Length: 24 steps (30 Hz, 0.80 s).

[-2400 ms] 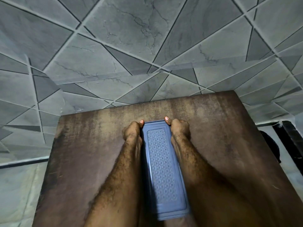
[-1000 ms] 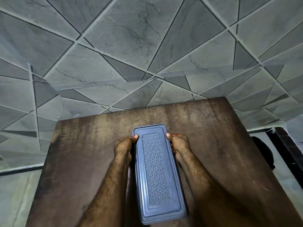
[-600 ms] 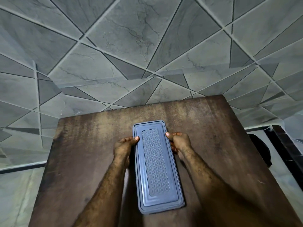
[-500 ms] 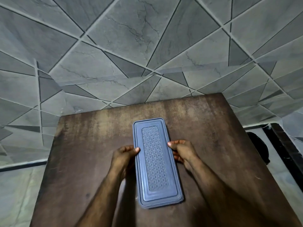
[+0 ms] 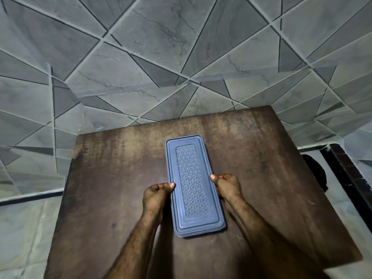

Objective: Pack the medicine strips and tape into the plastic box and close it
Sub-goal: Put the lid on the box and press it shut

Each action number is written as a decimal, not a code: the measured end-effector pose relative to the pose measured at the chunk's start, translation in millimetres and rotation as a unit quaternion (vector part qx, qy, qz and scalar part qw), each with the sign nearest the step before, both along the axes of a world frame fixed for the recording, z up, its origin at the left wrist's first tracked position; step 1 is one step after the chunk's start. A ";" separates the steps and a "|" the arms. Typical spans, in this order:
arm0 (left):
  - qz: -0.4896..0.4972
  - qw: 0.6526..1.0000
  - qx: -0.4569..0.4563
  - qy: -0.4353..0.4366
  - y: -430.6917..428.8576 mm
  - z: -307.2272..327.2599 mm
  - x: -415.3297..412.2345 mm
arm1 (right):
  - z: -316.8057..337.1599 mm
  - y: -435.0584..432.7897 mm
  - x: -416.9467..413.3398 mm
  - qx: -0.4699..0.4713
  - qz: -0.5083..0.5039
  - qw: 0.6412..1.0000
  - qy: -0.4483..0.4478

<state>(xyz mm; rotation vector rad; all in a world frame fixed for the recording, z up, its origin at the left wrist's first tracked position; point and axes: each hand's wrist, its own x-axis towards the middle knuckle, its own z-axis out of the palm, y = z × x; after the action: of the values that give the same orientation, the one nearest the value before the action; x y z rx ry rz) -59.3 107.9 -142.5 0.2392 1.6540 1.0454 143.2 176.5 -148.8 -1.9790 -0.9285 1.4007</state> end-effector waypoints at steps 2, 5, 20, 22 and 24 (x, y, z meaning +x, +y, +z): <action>-0.021 1.000 0.005 -0.020 -8.7 1.2 -0.9 | 3.2 -6.8 6.5 -0.019 0.012 0.998 0.052; -0.061 0.998 -0.014 -0.021 -35.3 4.6 3.2 | 17.1 -35.2 18.9 -0.050 0.049 0.992 0.105; -0.001 0.999 -0.031 -0.016 -97.7 15.9 37.6 | 13.1 -106.5 38.5 -0.085 0.005 0.988 0.132; 0.006 0.999 -0.034 0.000 -98.5 15.0 41.5 | 10.4 -109.8 35.9 -0.074 0.000 0.992 0.104; 0.011 0.999 -0.038 0.005 -95.7 11.5 41.8 | 8.6 -109.2 32.3 -0.067 -0.013 0.994 0.089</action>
<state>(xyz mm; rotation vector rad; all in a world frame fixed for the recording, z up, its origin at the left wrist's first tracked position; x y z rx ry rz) -17.5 12.2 -131.0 0.1769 1.7060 0.9963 175.5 67.3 -140.2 -1.9150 -0.7453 1.6318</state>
